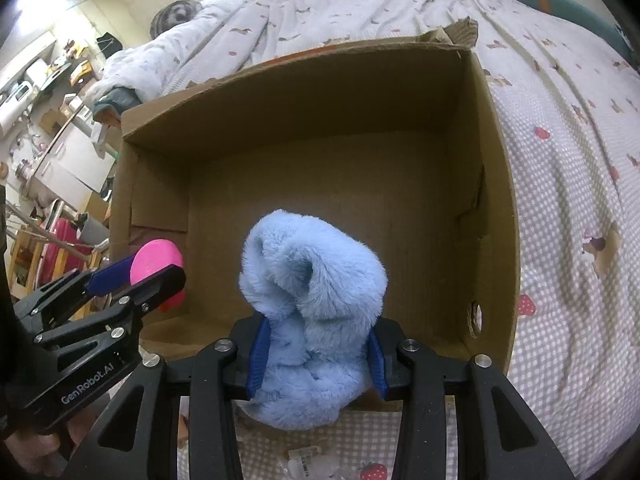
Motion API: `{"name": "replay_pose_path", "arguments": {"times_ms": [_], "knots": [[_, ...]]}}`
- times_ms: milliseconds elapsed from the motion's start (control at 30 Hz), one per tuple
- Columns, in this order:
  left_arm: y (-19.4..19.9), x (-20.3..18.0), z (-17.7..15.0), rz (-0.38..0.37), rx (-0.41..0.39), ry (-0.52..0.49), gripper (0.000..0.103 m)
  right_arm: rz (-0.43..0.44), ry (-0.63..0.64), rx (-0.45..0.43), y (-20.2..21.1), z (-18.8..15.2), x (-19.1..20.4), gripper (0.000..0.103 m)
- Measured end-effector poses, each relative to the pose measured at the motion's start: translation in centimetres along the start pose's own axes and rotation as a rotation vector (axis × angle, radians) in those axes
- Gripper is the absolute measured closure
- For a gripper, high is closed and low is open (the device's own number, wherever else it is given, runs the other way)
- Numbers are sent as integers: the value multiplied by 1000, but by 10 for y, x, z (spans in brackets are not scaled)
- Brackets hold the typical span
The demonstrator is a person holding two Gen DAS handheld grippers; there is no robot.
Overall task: Organize soft objects
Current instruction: 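Carry the pink toy and scrunchie over the box with both grippers, then open the left gripper to drop the pink toy while the right gripper releases the scrunchie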
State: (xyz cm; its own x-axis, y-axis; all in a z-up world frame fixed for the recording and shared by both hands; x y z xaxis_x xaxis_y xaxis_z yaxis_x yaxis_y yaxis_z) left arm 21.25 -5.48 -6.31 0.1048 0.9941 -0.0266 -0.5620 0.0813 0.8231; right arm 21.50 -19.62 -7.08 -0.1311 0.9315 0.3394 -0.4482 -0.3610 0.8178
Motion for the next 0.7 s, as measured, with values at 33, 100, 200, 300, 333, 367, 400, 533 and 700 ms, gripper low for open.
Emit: {"name": "replay_pose_path", "arguments": {"times_ms": [33,100,200,300,333,367,400,533,700], "knots": [[0,0,0,-4,2,3,62,-3,0,2,-1,0,0,60],[-1,0,0,-5,6,4,62,-7,0,5,-3,1,1,60],[-2,-2,-1,-5,15,-5,61,-14,-4,8,-5,1,2,58],[-2,-7,-1,3,16,-32,49,-18,-13,5,-4,1,2,57],[-1,-7,-1,3,11,-33,48,-19,-14,2,-4,1,2,56],[0,-7,-1,4,7,-32,46,-21,-16,1,-4,1,2,56],[0,-6,0,5,4,-29,46,-22,-19,1,-4,2,2,56],[0,-2,2,6,12,-7,45,-20,-29,0,-3,1,1,55],[4,0,4,20,-9,-3,45,-15,-35,-14,0,1,-4,53]]}}
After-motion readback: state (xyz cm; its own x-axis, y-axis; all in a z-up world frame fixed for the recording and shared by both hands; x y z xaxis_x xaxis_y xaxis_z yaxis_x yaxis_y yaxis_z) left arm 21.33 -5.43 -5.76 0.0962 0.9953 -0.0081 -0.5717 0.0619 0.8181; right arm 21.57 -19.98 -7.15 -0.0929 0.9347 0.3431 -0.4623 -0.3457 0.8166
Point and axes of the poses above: each gripper's, at about its wrist camera, not at the fingertips, and y roughly against the way its jaws point, x to its left, z to its top, the point moved 2 cm from there along -y, roughly the way its jaws point, and after that the axes turned 5 degrees about -x, right-handed, at the moved point
